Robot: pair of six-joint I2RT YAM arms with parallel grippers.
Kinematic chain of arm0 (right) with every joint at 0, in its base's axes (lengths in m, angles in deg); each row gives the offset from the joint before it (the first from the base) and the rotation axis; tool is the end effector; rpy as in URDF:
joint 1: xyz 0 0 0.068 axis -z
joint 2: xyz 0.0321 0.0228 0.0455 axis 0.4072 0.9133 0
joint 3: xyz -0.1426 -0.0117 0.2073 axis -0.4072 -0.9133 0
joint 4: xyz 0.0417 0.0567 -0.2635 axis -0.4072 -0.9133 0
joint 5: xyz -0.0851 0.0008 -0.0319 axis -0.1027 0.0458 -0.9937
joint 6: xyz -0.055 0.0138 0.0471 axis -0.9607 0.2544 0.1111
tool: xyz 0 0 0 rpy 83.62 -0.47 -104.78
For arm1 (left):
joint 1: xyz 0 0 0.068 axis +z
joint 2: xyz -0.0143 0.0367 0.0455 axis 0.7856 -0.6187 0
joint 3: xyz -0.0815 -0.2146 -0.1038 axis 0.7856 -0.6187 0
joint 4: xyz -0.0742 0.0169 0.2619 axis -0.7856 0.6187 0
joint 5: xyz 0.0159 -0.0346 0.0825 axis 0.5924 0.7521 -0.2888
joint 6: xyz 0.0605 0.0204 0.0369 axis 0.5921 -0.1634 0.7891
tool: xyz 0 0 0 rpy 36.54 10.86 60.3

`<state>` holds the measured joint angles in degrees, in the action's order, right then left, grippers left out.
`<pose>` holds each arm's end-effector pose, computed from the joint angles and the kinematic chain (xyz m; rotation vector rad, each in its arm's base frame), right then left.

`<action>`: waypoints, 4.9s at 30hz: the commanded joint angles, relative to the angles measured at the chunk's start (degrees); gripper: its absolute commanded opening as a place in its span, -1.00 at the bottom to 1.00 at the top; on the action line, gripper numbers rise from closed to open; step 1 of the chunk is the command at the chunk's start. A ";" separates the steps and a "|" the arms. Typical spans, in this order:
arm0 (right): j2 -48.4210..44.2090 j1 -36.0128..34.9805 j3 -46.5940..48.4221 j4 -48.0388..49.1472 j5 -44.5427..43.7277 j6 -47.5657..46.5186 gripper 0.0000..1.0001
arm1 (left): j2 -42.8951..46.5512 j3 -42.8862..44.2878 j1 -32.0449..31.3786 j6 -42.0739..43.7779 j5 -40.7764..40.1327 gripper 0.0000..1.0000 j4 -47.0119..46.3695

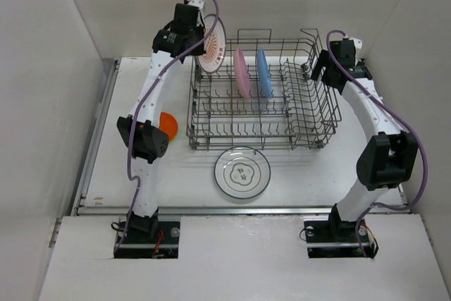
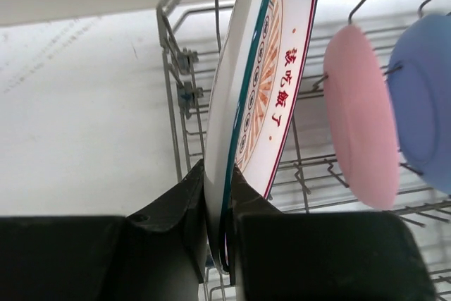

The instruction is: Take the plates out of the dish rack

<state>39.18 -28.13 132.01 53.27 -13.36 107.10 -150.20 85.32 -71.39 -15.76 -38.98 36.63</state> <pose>0.4165 0.0062 0.2967 0.4812 2.1691 -0.2301 0.4735 -0.1636 0.3889 0.2045 2.0583 -0.1905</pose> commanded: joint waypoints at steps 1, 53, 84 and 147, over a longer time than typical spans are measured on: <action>-1.67 -0.03 -1.11 1.48 -0.17 -0.15 1.00 | 7.67 4.35 0.54 -0.57 -1.22 -1.00 -1.33; -43.50 -5.48 -20.62 2.01 24.44 -0.59 1.00 | 21.12 -51.98 -22.31 26.59 26.12 -0.20 9.75; -33.31 -6.01 -14.04 -5.10 19.97 -0.59 1.00 | 17.79 -48.04 -28.55 24.05 8.90 1.00 15.73; -5.01 -6.10 7.52 26.01 8.99 -14.94 1.00 | 1.63 -6.82 -7.36 6.73 1.87 1.00 -15.80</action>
<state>33.72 -33.61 141.39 76.27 -3.72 87.80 -145.87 73.27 -77.66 -4.83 -36.51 31.27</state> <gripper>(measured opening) 0.998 0.997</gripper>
